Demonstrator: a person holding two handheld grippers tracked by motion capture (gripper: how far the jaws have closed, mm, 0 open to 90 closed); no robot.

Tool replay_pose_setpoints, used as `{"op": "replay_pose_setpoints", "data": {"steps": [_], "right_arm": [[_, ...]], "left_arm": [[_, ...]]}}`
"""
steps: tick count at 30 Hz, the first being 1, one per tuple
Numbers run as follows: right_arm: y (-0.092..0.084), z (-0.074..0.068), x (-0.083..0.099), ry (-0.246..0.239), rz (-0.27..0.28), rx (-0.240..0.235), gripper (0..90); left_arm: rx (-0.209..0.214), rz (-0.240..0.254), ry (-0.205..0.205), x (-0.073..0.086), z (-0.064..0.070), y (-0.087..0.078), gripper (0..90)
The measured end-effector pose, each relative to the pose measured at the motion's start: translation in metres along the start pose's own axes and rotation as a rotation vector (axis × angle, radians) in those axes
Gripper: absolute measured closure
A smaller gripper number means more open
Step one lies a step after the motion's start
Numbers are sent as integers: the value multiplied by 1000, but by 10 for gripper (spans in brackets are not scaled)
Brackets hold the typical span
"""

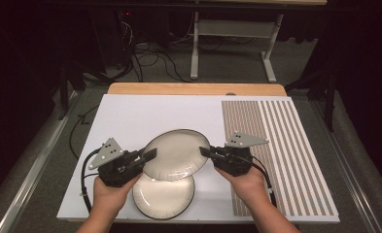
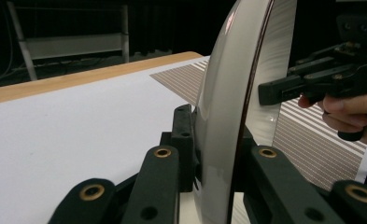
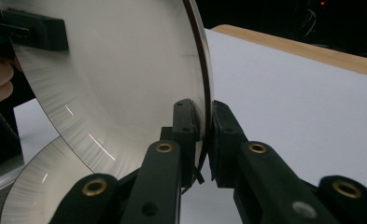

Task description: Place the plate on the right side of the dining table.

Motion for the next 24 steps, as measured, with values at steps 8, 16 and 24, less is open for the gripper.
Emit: {"op": "replay_pose_setpoints", "data": {"steps": [8, 16, 24], "right_arm": [[-31, 12, 4, 7, 22, 40, 853], [-59, 22, 10, 18, 42, 83, 854], [-88, 36, 17, 42, 61, 143, 853]], "left_arm": [[26, -34, 18, -5, 20, 23, 792], [48, -56, 45, -16, 41, 45, 790], [76, -99, 74, -23, 64, 74, 789]]}}
Point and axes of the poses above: each handheld gripper's, and its own axes: y roughly forward along the jaws, x roughly out of its underside, z roughly to its right, the point moved 3 cm from there along y, roughly forward along the jaws, and after that the axes turned 14 degrees about -x, right-handed, at the moved point
